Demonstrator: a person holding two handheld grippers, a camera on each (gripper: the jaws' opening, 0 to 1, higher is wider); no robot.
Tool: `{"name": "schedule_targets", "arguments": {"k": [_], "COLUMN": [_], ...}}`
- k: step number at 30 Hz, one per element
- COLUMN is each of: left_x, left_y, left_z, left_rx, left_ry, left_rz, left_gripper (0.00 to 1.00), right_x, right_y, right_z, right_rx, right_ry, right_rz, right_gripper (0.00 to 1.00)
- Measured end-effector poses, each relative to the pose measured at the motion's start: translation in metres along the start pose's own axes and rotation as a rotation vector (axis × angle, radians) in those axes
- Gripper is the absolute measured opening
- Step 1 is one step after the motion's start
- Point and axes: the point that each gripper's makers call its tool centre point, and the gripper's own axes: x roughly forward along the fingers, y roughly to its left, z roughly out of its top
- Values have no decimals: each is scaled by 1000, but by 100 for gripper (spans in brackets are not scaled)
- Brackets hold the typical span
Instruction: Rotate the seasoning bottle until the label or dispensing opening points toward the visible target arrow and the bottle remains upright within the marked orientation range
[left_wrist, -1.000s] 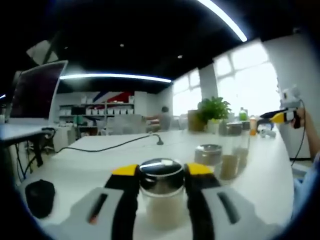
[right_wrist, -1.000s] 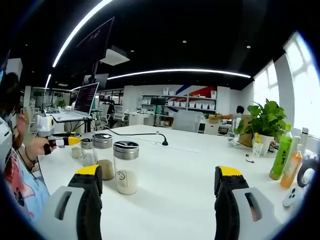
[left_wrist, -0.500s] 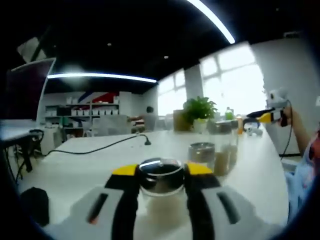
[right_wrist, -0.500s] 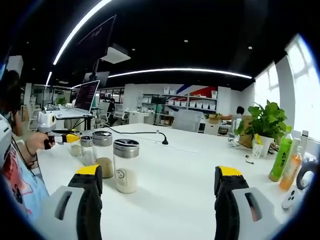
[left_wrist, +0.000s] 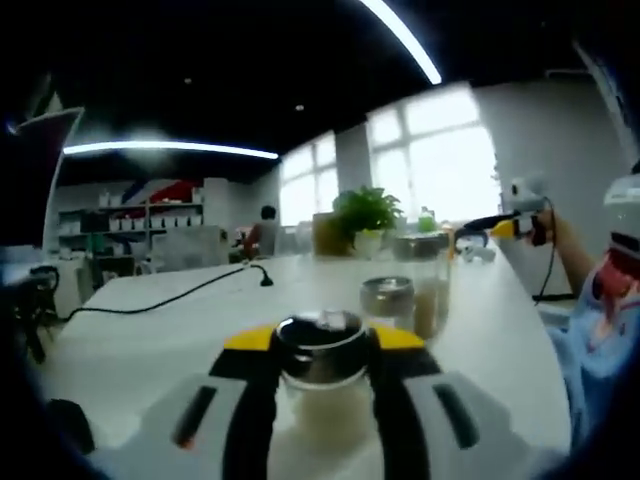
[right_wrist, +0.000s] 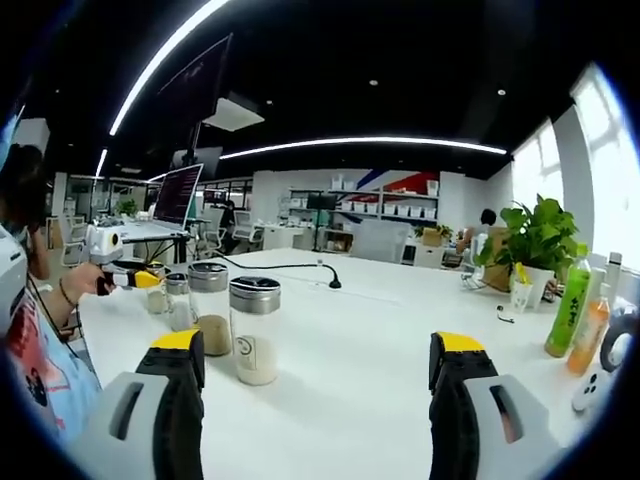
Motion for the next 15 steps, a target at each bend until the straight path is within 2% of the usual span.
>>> {"name": "schedule_targets", "arguments": {"k": [4,7,9,10,12,13,15], "left_x": [1,2,2,2,2,2,2], "left_y": [-1,-2,-3,-4,-3,-3,-5], "left_z": [-1,-2,-2,-3,-3,-3,-3], "left_rx": [22,26,31,35,37,34,38], "left_ry": [32,34,33,29,21,22,39], "left_rz": [-35,-67,-79,-81,-93,-99,-124], "left_gripper": [36,36,36,36,36,36,36], "right_x": [-2,-1,1,2,1,0,-5], "right_y": [-1,0,6,10,9,8,10], "right_z": [5,11,13,15,32,36,34], "right_rx": [-20,-25,-37,-34,6,10,-8], "right_ry": [-14,-28,-39,-51,-138,-157,-136], "right_rz": [-10,-12,18,33,19,16,24], "right_gripper": [97,97,98,99,98,98,98]}}
